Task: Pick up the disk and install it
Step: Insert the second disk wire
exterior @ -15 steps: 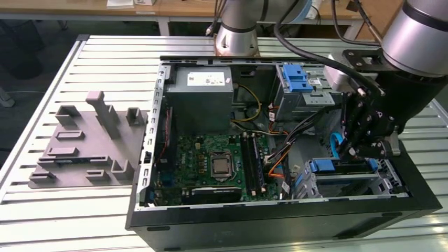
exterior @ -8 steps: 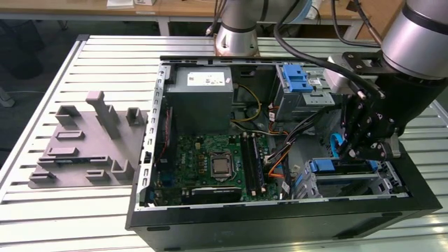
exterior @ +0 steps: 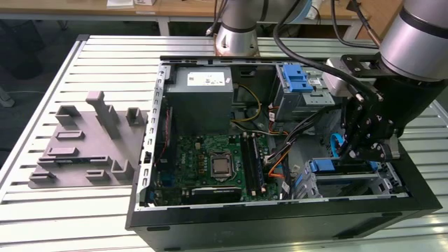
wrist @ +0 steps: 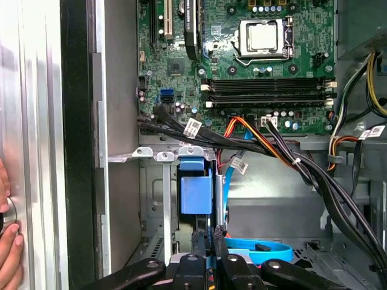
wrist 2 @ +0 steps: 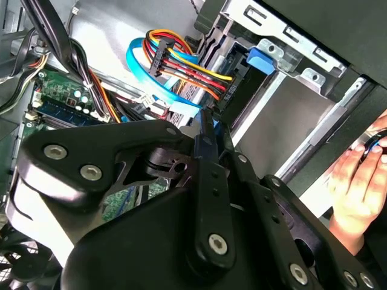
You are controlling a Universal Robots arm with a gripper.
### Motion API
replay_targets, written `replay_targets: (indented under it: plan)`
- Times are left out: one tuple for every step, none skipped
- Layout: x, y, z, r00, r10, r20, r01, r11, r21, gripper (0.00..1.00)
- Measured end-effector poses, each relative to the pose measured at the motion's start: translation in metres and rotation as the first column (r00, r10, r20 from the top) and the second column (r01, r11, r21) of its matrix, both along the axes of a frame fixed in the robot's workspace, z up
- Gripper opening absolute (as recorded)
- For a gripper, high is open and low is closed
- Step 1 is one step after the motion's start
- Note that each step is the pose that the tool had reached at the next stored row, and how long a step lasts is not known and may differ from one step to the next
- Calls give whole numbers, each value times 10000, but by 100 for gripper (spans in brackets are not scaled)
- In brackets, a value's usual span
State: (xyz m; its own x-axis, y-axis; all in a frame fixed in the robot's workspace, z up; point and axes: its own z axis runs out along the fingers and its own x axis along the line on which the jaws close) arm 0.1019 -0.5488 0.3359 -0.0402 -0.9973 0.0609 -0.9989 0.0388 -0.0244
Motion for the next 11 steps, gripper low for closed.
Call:
replay_targets:
  plan:
    - [0, 0, -3, 10000, 1, 0, -1, 10000, 0, 16]
    - [0, 0, -4, 10000, 1, -1, -1, 10000, -1, 16]
    - [0, 0, -5, 10000, 0, 0, 0, 10000, -2, 16]
    - [0, 0, -8, 10000, 1, -1, -1, 10000, 0, 16]
    - [0, 0, -10, 10000, 0, -1, 0, 10000, 1, 16]
    - [0, 0, -13, 10000, 0, -1, 0, 10000, 1, 16]
    - [0, 0, -14, 10000, 0, 0, 0, 10000, 0, 16]
    - [0, 0, -16, 10000, 0, 0, 0, 10000, 0, 16]
    - [0, 0, -18, 10000, 0, 0, 0, 10000, 0, 16]
    - [0, 0, -20, 10000, 0, 0, 0, 10000, 1, 16]
    - [0, 0, -21, 10000, 0, 0, 0, 10000, 0, 16]
